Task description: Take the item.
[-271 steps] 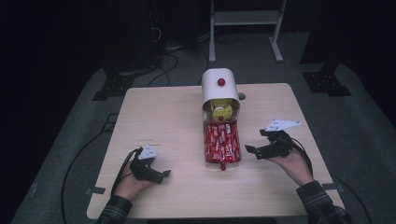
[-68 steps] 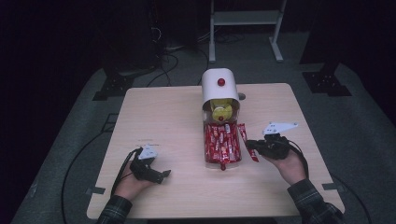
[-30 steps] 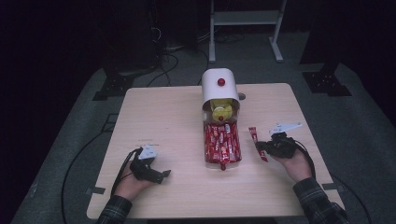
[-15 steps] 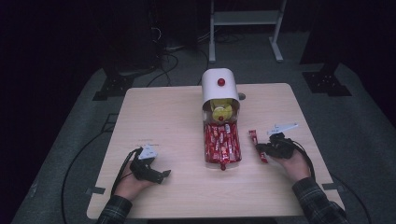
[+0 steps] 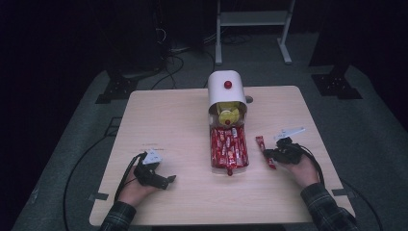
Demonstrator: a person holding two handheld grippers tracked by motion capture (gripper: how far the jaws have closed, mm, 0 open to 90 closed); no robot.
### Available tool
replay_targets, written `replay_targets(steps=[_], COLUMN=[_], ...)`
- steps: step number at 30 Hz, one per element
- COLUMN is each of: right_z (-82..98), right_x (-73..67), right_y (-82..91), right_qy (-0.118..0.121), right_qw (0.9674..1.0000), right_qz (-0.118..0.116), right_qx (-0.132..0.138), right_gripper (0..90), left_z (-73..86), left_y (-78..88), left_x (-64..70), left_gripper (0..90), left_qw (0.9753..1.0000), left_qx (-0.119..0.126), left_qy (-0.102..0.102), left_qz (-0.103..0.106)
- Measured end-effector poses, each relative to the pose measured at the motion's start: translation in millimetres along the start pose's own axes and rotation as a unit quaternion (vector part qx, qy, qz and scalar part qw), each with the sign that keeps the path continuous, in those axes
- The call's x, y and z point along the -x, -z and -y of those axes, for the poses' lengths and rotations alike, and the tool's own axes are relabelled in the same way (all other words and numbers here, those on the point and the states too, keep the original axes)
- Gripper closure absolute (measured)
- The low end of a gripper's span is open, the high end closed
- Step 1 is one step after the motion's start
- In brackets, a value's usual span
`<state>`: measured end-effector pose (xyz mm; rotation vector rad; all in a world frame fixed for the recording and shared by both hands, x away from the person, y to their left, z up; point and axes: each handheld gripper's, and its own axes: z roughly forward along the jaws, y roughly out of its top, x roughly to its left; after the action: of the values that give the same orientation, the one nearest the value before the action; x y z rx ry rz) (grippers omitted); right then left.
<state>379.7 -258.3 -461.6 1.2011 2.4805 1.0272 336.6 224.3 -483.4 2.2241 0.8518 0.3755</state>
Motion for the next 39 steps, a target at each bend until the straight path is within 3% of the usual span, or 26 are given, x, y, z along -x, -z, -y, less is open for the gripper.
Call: replay_targets(steps=[11,24,39], right_z=[0.0,2.6,21.4], right_x=[0.6,1.6,7.6], right_y=[0.7,9.8,32.4], right_qy=[0.000,-0.015,-0.030], right_qw=[1.0000,0.9996,0.9977], right_qz=[0.004,0.016,0.051], right_qx=[0.005,0.018,0.034], right_gripper=[81.0,45.8,20.4], left_z=[0.0,0.0,-0.2], left_y=[0.0,0.0,-0.4], left_x=[0.0,0.0,0.1], left_gripper=[0.0,0.0,0.0], left_qw=[1.0000,1.0000,1.0000], left_qx=[0.000,0.000,0.001], left_qy=[0.000,0.000,0.001], left_qz=[0.000,0.000,-0.001])
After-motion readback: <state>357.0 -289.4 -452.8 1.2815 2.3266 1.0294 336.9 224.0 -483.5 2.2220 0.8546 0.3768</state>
